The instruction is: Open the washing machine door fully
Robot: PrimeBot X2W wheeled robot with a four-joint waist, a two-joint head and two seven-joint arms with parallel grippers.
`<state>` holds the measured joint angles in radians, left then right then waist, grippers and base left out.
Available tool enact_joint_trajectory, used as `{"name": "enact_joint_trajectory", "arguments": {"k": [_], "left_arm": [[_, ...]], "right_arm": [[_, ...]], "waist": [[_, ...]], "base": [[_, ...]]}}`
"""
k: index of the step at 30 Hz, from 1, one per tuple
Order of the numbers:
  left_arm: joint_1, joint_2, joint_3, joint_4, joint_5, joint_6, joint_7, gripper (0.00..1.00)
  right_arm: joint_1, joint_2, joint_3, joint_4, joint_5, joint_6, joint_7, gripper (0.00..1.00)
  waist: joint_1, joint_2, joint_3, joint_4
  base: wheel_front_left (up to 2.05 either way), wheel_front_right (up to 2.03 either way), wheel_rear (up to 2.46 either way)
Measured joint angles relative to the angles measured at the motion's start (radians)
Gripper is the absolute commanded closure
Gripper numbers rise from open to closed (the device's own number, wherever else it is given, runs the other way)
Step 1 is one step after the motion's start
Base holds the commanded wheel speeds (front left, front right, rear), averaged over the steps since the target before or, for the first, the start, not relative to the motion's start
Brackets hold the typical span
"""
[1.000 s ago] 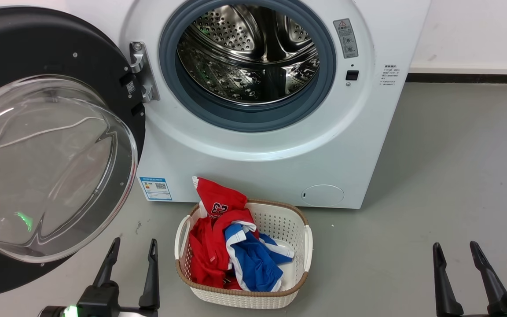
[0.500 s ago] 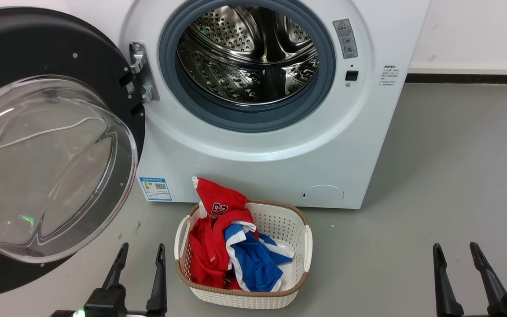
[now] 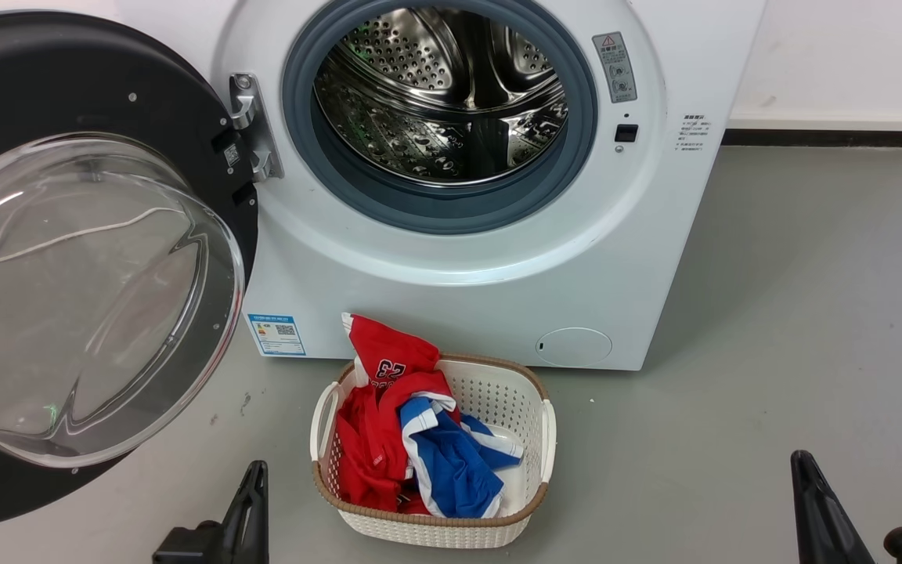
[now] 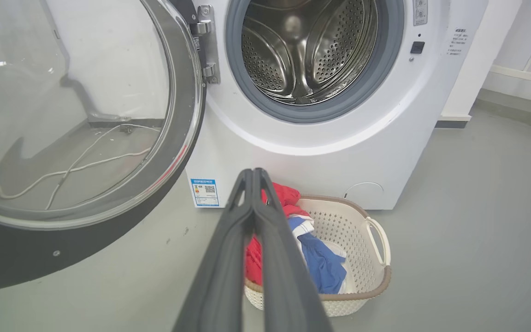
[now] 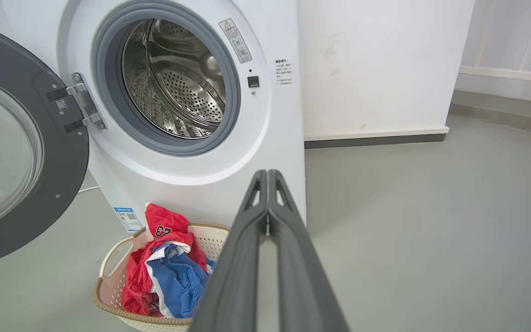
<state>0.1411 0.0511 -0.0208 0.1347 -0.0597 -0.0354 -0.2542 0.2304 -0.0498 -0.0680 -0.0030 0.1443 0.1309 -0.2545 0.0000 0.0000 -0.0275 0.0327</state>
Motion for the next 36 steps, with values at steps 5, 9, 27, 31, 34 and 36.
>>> {"name": "enact_joint_trajectory", "arguments": {"k": [5, 9, 27, 31, 34, 36], "left_arm": [[-0.007, 0.0, 0.009, 0.01, -0.107, -0.008, 0.027, 1.0], [-0.019, 0.0, 0.017, 0.014, -0.188, -0.01, 0.045, 1.0], [-0.069, -0.001, 0.043, 0.036, -0.514, -0.03, 0.121, 1.0], [-0.081, -0.001, 0.049, 0.04, -0.578, -0.034, 0.137, 1.0], [-0.088, -0.001, 0.053, 0.044, -0.623, -0.035, 0.146, 1.0], [-0.092, -0.001, 0.056, 0.046, -0.654, -0.036, 0.155, 1.0]], "right_arm": [[-0.008, -0.002, 0.005, 0.015, 0.107, 0.0, 0.018, 1.0], [-0.027, -0.005, 0.01, 0.03, 0.191, 0.0, 0.032, 1.0], [-0.096, -0.019, 0.018, 0.081, 0.513, 0.0, 0.095, 1.0], [-0.112, -0.021, 0.018, 0.091, 0.575, 0.0, 0.107, 1.0], [-0.121, -0.022, 0.019, 0.099, 0.621, 0.0, 0.117, 1.0], [-0.129, -0.023, 0.019, 0.102, 0.648, 0.0, 0.124, 1.0]], "waist": [[0.0, 0.0, 0.001, -0.001], [0.0, 0.0, 0.002, -0.002], [0.0, 0.0, 0.007, -0.007], [0.0001, 0.0, 0.008, -0.008], [0.0, 0.0, 0.008, -0.009], [0.0001, 0.0, 0.009, -0.01]], "base": [[0.0, 0.0, 0.0], [0.0, 0.0, 0.0], [0.0, 0.0, 0.0], [0.0, 0.0, 0.0], [0.0, 0.0, 0.0], [0.0, 0.0, 0.0]]}}
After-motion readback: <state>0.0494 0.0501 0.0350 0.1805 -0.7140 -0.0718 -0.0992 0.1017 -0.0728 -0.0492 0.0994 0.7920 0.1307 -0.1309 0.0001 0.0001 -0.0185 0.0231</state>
